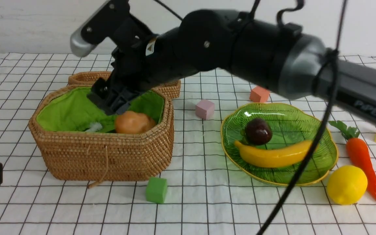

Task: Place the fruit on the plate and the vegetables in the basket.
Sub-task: Use the right arm to grab a potato and put it into the left basket, then use the right arm to grab a lemon and put it into the right plate

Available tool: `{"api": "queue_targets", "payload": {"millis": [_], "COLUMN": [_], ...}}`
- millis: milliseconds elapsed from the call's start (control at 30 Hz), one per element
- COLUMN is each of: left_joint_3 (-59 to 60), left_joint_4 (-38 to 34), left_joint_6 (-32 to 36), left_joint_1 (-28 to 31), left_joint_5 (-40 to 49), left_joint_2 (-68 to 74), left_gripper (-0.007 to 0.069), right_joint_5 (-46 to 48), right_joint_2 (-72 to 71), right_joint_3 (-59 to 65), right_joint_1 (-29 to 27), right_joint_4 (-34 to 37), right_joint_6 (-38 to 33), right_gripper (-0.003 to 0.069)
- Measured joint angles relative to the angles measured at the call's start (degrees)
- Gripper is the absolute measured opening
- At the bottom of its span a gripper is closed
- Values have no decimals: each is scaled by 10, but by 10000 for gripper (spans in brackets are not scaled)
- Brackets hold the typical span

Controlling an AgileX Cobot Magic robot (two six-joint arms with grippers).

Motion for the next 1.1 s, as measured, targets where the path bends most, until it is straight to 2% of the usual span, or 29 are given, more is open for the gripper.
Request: {"api": "queue_targets", "payload": {"millis": [133,233,267,333,433,467,500,567,667,700,767,800,900,933,967,1000,1100], "left_joint_3": [0,0,0,0,0,0,0,0,0,0,0,-1,-1,-1,-1,-1,-1], "left_joint_4": [-17,-70,-74,-156,-223,-268,-291,-339,-375,-386,-391,-392,-392,-392,-392,-392,-392], "left_joint_6": [12,68,73,150,209,250,272,322,367,386,395,398,401,402,401,401,402], "left_joint_1": [0,0,0,0,0,0,0,0,0,0,0,0,0,0,0,0,0], "left_joint_5": [-4,-6,-6,-6,-6,-6,-6,-6,-6,-6,-2,-1,0,1,1,1,1], "left_joint_2": [0,0,0,0,0,0,0,0,0,0,0,0,0,0,0,0,0], "left_gripper": [-12,-12,-12,-12,-12,-12,-12,-12,-11,-10,-10,-10,-10,-10,-10,-10,-8], "right_joint_5": [112,235,254,359,377,381,381,380,379,379,368,335,244,203,196,152,84], "right_joint_2": [-81,-144,-148,-189,-211,-232,-245,-280,-322,-349,-370,-376,-370,-364,-362,-348,-312], "right_joint_3": [-4,-6,-6,-4,12,33,53,112,201,265,360,420,507,535,539,562,572], "right_joint_1": [0,0,0,0,-4,-12,-17,-45,-103,-149,-214,-272,-354,-386,-390,-422,-466], "right_joint_4": [-81,-179,-185,-288,-332,-350,-353,-352,-351,-349,-331,-300,-209,-177,-171,-130,-71], "right_joint_6": [115,227,233,299,333,361,377,432,505,555,595,610,620,620,619,616,581], "right_gripper": [550,425,404,240,126,61,26,-3,-1,10,45,88,215,290,302,395,587]}}
